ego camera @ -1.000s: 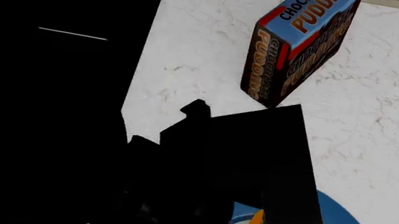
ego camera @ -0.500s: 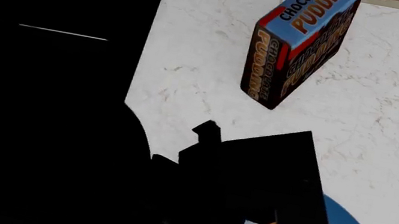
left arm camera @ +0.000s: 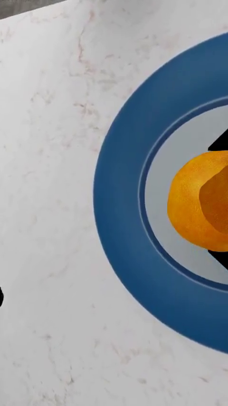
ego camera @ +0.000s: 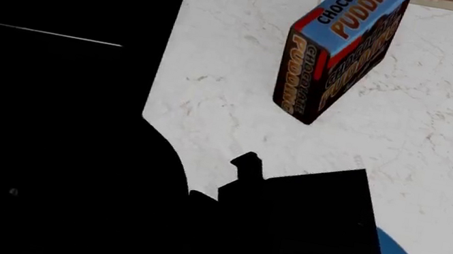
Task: Pick the tangerine from the sink and place it on the plate located on the counter
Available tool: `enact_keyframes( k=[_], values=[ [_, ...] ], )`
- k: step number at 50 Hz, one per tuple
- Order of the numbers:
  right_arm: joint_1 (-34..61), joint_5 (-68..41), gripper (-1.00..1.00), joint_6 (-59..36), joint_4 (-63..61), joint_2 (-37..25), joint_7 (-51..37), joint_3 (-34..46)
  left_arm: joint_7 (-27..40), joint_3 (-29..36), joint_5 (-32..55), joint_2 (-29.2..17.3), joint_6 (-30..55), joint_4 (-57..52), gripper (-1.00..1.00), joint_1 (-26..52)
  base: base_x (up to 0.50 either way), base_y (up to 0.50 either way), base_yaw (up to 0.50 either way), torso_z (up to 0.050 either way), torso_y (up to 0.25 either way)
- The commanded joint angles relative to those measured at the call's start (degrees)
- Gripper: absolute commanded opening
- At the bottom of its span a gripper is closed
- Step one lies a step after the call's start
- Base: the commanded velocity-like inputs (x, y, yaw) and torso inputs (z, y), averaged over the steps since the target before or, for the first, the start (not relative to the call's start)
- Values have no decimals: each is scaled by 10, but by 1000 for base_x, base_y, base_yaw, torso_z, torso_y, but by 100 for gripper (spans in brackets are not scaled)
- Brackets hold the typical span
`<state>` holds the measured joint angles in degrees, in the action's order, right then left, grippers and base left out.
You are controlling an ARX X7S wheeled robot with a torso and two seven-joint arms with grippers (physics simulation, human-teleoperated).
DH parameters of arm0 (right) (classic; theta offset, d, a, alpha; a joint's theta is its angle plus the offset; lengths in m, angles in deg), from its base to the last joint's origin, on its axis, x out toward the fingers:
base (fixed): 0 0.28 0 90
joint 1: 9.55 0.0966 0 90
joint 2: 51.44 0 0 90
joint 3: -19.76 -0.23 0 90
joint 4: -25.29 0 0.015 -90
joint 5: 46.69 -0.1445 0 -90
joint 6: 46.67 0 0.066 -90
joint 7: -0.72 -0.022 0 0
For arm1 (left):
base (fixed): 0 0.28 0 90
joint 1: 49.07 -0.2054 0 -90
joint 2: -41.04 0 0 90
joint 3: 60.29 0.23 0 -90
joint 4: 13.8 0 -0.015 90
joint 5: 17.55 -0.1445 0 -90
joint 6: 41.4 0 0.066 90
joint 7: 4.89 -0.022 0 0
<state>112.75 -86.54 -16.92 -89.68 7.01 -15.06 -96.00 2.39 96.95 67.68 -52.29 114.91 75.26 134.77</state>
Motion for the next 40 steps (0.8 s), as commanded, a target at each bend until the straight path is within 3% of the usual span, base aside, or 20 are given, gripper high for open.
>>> enact_keyframes(
  k=[1,40],
  values=[
    [-18,0,100,5,3,4,1,5,4,12,-3,5,-10,6,-100,-3,0,0,-3,0,0],
    [-47,4,100,36,15,10,10,-4,-18,71,-32,11,-39,26,-100,-22,-3,-1,-3,0,-2]
  ],
)
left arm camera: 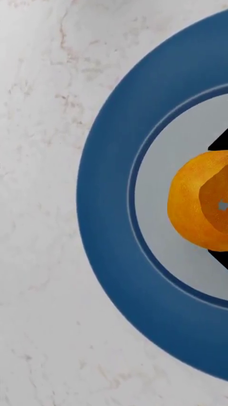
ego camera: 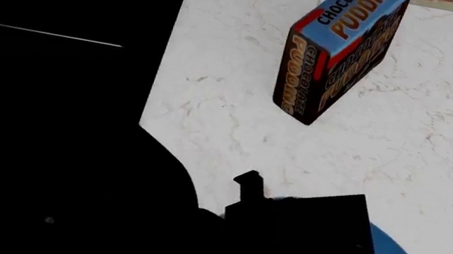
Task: Pick the tangerine from the sink and place it on the plate located on the counter
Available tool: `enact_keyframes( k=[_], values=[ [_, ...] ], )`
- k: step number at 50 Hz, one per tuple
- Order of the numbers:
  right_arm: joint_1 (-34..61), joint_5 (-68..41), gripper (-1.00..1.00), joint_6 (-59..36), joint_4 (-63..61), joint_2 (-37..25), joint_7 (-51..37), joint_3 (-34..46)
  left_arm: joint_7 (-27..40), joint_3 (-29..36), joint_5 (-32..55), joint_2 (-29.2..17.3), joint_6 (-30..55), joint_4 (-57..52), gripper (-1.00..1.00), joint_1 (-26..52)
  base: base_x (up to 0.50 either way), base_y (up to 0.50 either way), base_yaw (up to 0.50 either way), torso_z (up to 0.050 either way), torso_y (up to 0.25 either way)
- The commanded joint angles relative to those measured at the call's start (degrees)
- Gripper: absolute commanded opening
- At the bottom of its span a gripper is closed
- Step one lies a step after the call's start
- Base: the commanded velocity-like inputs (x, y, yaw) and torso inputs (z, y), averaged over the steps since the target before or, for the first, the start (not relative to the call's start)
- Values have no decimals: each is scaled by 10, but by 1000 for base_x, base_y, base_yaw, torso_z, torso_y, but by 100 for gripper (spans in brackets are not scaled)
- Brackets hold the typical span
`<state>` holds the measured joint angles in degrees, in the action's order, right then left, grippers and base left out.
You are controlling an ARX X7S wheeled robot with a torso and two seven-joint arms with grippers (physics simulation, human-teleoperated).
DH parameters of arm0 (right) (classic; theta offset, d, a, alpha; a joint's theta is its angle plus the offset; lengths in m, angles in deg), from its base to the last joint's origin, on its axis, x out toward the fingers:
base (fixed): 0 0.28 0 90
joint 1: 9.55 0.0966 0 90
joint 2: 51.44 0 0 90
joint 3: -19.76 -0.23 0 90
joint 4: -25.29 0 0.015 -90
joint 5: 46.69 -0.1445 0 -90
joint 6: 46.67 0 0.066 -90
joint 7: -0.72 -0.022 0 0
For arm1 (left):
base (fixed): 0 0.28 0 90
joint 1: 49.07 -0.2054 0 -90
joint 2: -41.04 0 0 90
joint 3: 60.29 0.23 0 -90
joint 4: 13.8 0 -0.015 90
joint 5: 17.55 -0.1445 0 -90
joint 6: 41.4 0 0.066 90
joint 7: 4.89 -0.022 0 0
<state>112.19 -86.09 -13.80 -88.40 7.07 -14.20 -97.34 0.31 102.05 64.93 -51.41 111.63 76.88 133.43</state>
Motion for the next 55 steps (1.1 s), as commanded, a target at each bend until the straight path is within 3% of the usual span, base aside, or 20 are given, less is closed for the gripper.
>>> enact_keyframes(
  k=[1,8,9,55],
  values=[
    [-40,-1,100,5,3,9,1,9,3,20,-3,2,-6,9,-100,-8,0,-3,-5,0,0],
    [-39,-5,100,1,-2,8,-1,8,8,21,5,3,-6,9,-100,-6,-4,-3,-5,0,-6],
    [-41,-6,100,2,-2,8,0,7,7,20,4,3,-8,10,100,-4,0,-4,-6,0,-10],
    [-34,-20,100,-9,-15,5,-13,9,44,-32,84,-12,-23,-19,100,74,0,-6,-5,0,-7]
  ],
)
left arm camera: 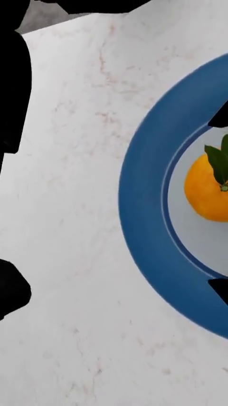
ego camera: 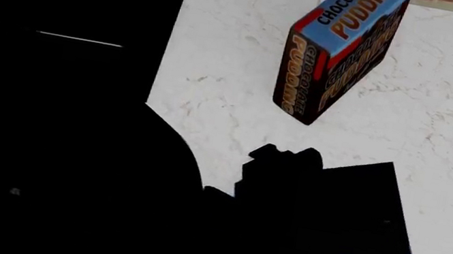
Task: Pick the tangerine from the sink and place it on the plate located on the counter
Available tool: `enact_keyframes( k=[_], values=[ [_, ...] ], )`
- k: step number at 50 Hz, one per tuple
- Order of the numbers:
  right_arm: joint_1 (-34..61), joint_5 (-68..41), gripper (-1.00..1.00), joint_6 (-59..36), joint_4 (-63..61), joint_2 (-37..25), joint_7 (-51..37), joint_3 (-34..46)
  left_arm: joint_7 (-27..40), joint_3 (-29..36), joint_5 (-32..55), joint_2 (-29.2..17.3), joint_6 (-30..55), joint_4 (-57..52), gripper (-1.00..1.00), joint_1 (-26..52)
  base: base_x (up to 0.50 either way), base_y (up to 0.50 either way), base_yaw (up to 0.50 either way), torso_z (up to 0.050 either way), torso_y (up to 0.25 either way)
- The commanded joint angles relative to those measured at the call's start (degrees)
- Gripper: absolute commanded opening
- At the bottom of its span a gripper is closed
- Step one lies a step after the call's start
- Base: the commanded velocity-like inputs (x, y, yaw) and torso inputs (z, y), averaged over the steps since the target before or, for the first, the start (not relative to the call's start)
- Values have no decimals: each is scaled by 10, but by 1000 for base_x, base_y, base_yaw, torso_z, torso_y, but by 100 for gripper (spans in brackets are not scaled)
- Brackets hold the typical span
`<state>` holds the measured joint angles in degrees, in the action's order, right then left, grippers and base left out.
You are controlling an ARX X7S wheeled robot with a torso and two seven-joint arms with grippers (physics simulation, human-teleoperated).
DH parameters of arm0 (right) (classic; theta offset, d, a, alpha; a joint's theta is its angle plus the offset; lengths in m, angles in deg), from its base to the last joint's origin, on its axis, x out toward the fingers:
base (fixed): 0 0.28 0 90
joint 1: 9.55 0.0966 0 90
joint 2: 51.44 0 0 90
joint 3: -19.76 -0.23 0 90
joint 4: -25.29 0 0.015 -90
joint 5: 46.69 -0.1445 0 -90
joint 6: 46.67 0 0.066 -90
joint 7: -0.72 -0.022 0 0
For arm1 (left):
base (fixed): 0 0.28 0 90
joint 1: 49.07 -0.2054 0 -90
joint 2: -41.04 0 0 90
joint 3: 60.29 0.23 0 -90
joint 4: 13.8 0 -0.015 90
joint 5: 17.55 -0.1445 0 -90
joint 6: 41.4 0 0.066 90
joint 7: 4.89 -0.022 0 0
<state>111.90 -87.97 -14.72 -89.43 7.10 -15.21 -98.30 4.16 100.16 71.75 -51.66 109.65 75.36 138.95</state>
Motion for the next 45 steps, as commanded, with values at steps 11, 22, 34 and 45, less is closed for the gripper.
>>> enact_keyframes(
  k=[11,22,34,45],
  values=[
    [-31,-4,100,1,-4,4,-3,18,5,-36,35,-37,-7,-15,100,40,2,-7,-4,0,-8],
    [-24,-13,100,-8,-9,2,-10,14,0,-66,53,-86,-17,-26,100,50,2,-6,-4,0,-7],
    [-9,-18,100,-19,-14,0,-20,24,-7,-99,59,-142,-36,-33,100,53,3,-7,-3,0,-7],
    [10,-17,100,-24,-12,1,-27,43,3,-133,67,-212,-57,-50,100,43,3,-5,-1,0,-5]
  ],
)
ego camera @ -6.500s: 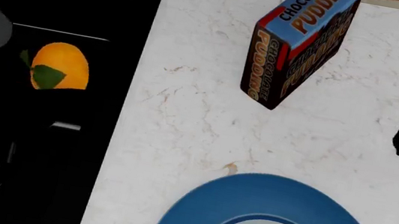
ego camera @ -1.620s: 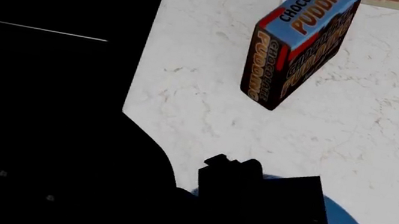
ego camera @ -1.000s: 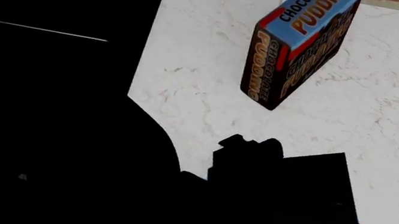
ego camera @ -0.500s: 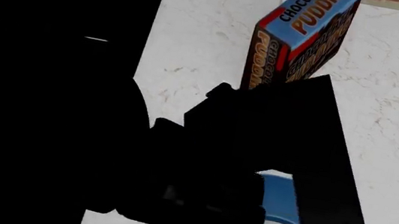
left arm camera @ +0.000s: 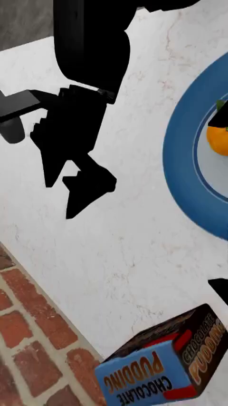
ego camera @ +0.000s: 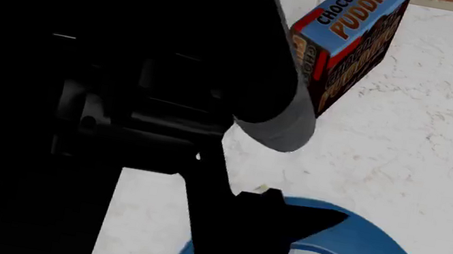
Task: Pick the tangerine from the sink and place it on the plate located on the counter
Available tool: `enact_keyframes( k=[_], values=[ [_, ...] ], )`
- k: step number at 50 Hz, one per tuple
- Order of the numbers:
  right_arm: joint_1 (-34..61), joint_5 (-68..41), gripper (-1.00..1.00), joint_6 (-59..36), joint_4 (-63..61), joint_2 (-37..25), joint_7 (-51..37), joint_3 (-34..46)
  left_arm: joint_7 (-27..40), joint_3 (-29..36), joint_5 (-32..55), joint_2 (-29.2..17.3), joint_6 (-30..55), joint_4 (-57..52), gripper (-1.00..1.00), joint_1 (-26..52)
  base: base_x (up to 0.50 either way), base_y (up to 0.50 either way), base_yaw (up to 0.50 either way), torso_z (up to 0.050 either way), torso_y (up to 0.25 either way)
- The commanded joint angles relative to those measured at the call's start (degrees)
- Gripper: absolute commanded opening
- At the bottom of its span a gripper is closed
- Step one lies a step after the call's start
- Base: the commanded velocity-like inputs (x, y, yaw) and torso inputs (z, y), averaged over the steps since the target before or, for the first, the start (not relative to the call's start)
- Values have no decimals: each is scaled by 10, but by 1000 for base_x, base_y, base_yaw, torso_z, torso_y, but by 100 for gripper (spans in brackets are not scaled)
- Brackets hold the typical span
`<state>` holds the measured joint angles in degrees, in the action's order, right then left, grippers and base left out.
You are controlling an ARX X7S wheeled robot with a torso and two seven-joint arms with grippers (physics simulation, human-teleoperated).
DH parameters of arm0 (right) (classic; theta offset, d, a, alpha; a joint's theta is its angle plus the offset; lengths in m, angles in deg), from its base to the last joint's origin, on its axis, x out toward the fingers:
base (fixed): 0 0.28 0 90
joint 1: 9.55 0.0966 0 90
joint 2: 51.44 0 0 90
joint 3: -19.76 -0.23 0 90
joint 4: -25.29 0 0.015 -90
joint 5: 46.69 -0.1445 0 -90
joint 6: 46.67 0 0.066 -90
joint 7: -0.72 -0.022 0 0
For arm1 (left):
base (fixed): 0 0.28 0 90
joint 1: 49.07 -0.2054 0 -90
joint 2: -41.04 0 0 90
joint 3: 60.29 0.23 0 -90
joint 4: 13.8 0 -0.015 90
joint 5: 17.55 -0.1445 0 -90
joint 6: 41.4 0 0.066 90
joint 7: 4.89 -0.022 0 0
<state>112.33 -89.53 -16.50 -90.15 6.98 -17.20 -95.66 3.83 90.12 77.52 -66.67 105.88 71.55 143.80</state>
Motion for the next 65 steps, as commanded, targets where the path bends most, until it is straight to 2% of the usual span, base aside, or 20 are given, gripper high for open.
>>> enact_keyframes(
  k=[1,19,29,38,54,65],
  values=[
    [7,-2,100,-8,-5,2,-8,18,4,-33,6,-66,-21,-12,100,-7,0,-6,0,0,0],
    [18,-16,100,-26,-17,-4,-20,14,34,-74,19,-171,-44,-39,100,-28,2,-1,0,0,-1],
    [-4,-40,100,-47,-40,-22,-23,-37,94,-104,68,-227,-59,-77,100,-37,0,0,0,0,0],
    [-18,-62,100,-68,-60,-36,-27,-79,115,-122,78,-275,-78,-96,100,-62,0,0,0,0,0],
    [-30,-109,100,-119,-92,-70,-39,-153,112,-155,88,-367,-114,-149,100,-118,0,0,0,0,-1],
    [-53,-126,100,-132,-108,-80,-39,-193,105,-169,89,-412,-137,-184,100,-155,0,0,-1,0,0]
  ],
)
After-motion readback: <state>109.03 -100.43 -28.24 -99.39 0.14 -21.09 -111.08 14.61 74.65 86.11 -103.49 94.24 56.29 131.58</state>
